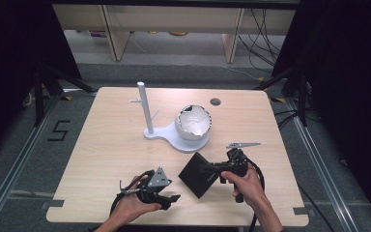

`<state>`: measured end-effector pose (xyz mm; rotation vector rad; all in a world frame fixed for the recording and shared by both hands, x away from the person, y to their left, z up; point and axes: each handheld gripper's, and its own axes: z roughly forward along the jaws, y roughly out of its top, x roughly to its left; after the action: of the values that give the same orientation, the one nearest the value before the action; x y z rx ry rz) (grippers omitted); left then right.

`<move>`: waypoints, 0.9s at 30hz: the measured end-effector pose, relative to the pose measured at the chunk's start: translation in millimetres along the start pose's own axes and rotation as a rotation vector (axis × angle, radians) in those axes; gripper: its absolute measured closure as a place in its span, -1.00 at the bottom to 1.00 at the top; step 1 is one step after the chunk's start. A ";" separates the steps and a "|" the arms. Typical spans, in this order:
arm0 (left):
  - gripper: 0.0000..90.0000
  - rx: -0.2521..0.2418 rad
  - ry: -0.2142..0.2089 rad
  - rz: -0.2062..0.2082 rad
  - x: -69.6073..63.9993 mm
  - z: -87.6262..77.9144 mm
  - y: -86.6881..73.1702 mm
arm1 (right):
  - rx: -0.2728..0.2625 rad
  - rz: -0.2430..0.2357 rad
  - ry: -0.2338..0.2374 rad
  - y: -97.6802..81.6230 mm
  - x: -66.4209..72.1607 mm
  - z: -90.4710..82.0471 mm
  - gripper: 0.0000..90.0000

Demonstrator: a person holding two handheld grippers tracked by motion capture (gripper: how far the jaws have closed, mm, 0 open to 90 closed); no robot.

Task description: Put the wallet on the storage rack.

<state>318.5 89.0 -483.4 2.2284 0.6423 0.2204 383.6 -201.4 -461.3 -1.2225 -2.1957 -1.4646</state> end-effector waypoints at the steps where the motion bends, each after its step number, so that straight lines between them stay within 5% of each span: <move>1: -0.21 0.003 0.005 0.006 0.8 -2.2 0.0 | 0.000 0.008 0.007 0.4 0.6 -1.4 0.76; 10: -0.34 -0.033 0.028 0.017 8.2 -24.1 -9.1 | -0.047 0.000 -0.030 7.6 -4.1 -15.1 0.76; 22: -0.40 -0.044 0.083 -0.047 20.1 -49.0 -32.2 | -0.113 -0.016 -0.064 29.7 -10.6 -32.6 0.76; 24: -0.40 -0.049 0.087 -0.053 22.3 -50.3 -35.1 | -0.144 -0.050 -0.080 37.0 -13.8 -40.3 0.76; 27: -0.41 -0.043 0.099 -0.060 23.1 -51.8 -38.4 | -0.158 -0.015 -0.082 44.7 -14.5 -46.7 0.76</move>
<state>305.6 156.1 -478.0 2.1646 0.7494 0.3124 414.5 -241.6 -418.7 -1.3409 -2.1801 -1.6486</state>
